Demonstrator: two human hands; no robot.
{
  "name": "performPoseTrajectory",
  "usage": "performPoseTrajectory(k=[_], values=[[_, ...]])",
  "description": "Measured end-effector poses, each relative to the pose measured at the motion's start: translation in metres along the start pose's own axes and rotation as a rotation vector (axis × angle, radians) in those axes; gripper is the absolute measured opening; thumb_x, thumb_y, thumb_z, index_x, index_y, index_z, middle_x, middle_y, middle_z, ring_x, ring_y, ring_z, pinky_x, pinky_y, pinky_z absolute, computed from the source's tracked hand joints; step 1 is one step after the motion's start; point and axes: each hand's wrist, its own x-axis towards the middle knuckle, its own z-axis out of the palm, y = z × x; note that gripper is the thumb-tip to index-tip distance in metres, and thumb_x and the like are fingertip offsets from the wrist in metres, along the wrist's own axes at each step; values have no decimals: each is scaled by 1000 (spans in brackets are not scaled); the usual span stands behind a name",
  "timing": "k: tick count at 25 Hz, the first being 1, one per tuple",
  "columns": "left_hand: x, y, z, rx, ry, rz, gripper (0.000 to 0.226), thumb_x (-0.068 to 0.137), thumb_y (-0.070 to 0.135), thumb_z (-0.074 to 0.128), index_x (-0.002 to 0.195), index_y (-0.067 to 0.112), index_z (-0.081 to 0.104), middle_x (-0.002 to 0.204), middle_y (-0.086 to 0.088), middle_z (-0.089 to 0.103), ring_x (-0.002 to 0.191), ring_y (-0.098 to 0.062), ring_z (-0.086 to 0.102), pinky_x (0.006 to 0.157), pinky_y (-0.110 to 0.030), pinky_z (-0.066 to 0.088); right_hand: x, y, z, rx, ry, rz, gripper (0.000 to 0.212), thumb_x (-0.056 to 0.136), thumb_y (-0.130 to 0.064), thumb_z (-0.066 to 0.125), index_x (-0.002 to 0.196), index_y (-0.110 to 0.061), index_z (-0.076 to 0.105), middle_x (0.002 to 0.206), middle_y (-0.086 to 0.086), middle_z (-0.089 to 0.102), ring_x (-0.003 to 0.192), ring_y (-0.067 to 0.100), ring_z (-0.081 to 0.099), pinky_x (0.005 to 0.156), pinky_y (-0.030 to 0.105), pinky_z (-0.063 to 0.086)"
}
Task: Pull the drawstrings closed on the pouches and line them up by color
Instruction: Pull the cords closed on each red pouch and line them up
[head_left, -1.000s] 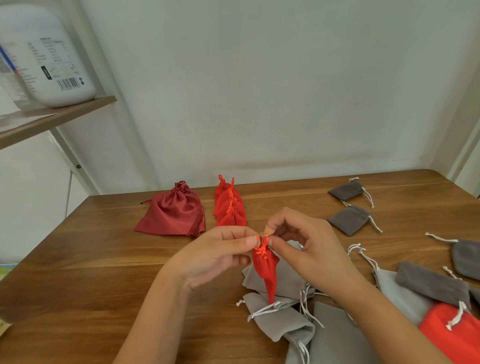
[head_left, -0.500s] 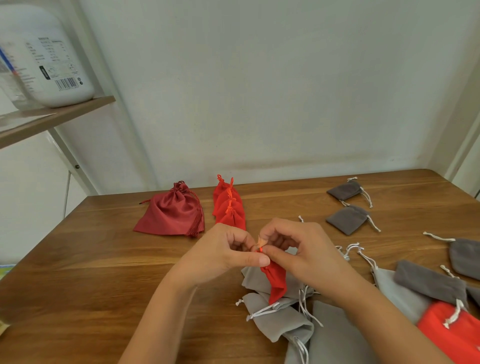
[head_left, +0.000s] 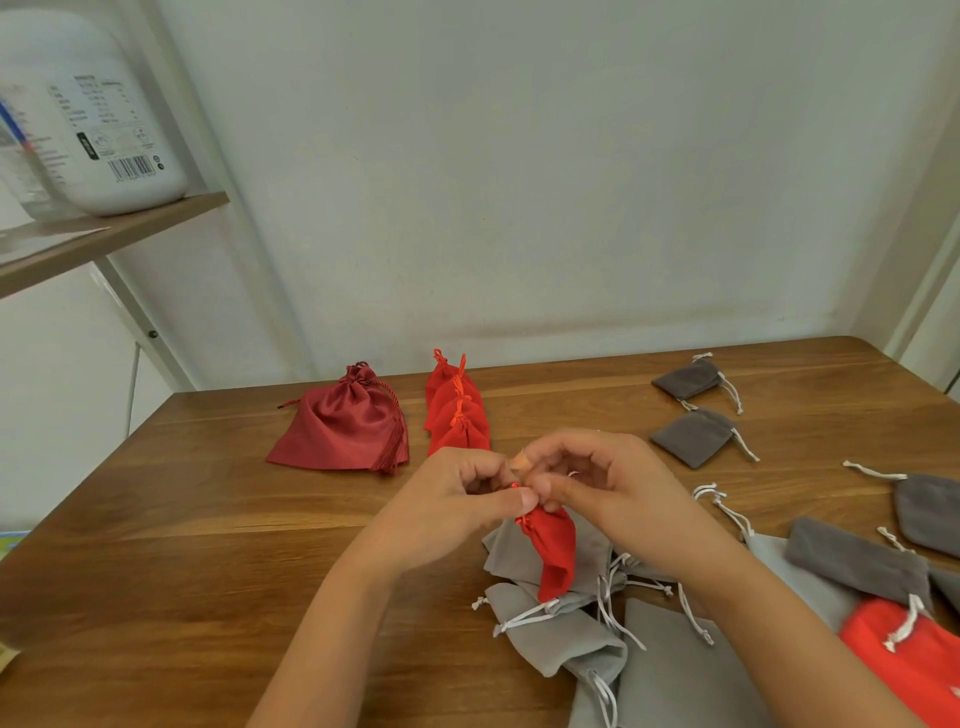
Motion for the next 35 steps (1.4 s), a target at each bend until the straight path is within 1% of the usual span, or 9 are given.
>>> performPoseTrajectory(k=[3,6,10,13,17,19,23,29,35], values=[[0,-1,2,39,25,14,27,83,36,65,73,11,67,66,-8,52,63,-17,41,62,-33,33,0,-2,-3,-59,16,36,26,74,-7,78,94,-23,72,88,-1,70,84,13,66,77,34,57],[0,-1,3,74,35,27,24,87,36,59,71,22,71,60,4,49,59,-10,40,58,-27,33,-1,-6,-4,-198,33,36,29,67,-10,84,90,-22,71,82,-4,70,79,6,65,75,29,57],[1,0,6,135,117,31,26,85,43,61,79,22,75,68,-7,63,63,-18,53,63,-33,42,0,-8,0,-356,106,21,19,71,-16,82,86,-20,71,74,-9,67,76,2,62,69,16,51],[5,2,11,118,212,-4,17,88,31,65,84,20,77,78,-10,71,73,-21,61,71,-35,47,3,-9,0,-521,148,49,9,78,-24,76,86,-21,73,74,-16,59,73,5,57,70,13,44],[6,7,14,17,264,-107,17,86,27,67,82,14,78,52,6,58,53,-3,43,56,-18,35,4,-7,5,-749,158,0,11,88,-30,64,90,-21,69,85,-13,51,81,7,51,75,23,41],[7,7,12,-97,299,-198,21,82,30,68,79,11,77,47,12,46,49,-3,37,57,-18,34,2,-5,9,-765,197,-78,11,89,-29,63,88,-19,66,86,-11,54,77,12,56,72,29,46],[7,6,12,-355,303,-287,21,69,30,73,65,10,71,51,6,44,48,-6,37,51,-18,36,1,0,10,-754,257,-261,17,85,-34,55,80,-20,63,78,-10,61,66,6,58,56,34,54],[8,8,11,-668,216,-386,23,66,18,72,78,1,64,54,2,45,43,-2,38,41,-13,37,2,0,2,-593,211,-361,21,85,-33,56,83,-17,69,85,-11,67,78,0,62,65,24,54],[7,10,11,-648,186,-382,20,66,17,70,73,4,57,55,1,39,42,-2,36,42,-12,36,2,-2,-2,-631,148,-434,18,85,-30,58,84,-17,71,88,-11,68,85,0,61,74,18,51]])
